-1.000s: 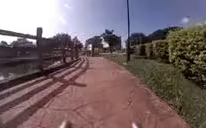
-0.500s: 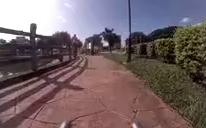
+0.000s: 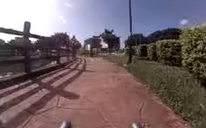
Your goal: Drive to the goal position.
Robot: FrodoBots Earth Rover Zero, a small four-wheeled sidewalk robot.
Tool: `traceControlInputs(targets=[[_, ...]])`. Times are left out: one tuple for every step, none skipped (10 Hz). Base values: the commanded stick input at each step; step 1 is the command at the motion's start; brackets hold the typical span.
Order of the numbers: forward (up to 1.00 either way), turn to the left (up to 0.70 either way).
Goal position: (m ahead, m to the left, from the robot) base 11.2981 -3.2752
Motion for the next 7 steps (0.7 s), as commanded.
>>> traceControlInputs(targets=[[0.5,0.0],[0.5,0.0],[0.5,0.0],[0.5,0.0],[0.5,0.0],[0.5,0.0],[0.5,0.0]])
